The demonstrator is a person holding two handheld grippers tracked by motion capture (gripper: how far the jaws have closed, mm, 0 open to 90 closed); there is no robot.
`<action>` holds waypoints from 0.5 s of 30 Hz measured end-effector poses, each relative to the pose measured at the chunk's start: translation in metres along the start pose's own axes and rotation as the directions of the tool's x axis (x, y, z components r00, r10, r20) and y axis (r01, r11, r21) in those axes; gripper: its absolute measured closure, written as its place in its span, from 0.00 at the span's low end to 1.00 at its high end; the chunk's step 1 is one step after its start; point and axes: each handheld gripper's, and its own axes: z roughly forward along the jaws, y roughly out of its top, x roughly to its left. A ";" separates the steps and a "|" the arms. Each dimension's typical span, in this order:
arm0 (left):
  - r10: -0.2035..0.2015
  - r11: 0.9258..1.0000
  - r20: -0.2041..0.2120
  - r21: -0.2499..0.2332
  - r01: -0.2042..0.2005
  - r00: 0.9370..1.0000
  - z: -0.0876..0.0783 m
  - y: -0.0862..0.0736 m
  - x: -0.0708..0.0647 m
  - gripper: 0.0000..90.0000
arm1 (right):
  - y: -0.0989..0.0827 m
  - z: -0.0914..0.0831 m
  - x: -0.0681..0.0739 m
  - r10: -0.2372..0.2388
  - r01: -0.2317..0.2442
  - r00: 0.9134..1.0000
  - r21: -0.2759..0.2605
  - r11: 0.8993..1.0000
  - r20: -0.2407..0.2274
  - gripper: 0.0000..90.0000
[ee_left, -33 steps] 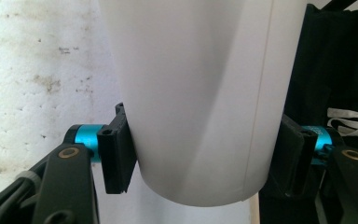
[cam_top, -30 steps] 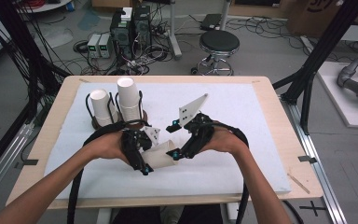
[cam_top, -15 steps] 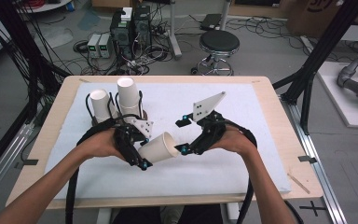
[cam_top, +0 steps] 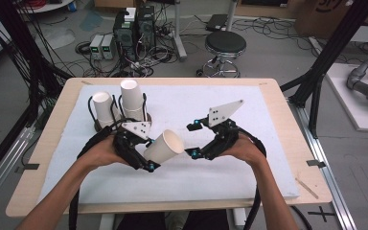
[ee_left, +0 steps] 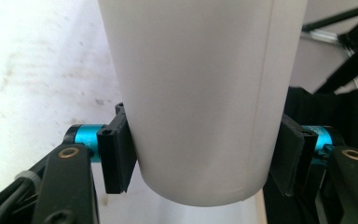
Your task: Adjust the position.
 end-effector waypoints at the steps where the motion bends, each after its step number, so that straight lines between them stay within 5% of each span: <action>1: 0.001 1.000 -0.006 -0.019 -0.001 1.000 0.000 -0.001 0.000 0.38 | -0.002 0.000 0.000 0.003 -0.003 1.000 -0.017 1.000 -0.003 0.21; 8: 0.002 0.990 -0.001 -0.144 -0.002 1.000 0.004 -0.013 0.000 0.38 | -0.013 0.001 0.000 0.024 -0.024 1.000 -0.081 0.996 -0.012 0.21; 12: 0.026 0.974 -0.012 -0.224 -0.028 1.000 0.007 -0.017 -0.003 0.38 | -0.019 0.006 0.001 0.042 -0.045 0.999 -0.120 0.992 -0.028 0.21; 13: 0.030 0.969 -0.021 -0.246 -0.034 0.999 0.007 -0.018 -0.005 0.38 | -0.019 0.006 0.001 0.042 -0.045 0.999 -0.120 0.992 -0.028 0.21; 14: 0.034 0.953 -0.022 -0.300 -0.039 0.999 0.009 -0.019 -0.008 0.38 | -0.021 0.009 0.002 0.045 -0.050 0.998 -0.137 0.989 -0.034 0.21; 15: 0.034 0.953 -0.022 -0.300 -0.039 0.999 0.009 -0.019 -0.008 0.38 | -0.021 0.009 0.002 0.045 -0.050 0.998 -0.137 0.989 -0.034 0.21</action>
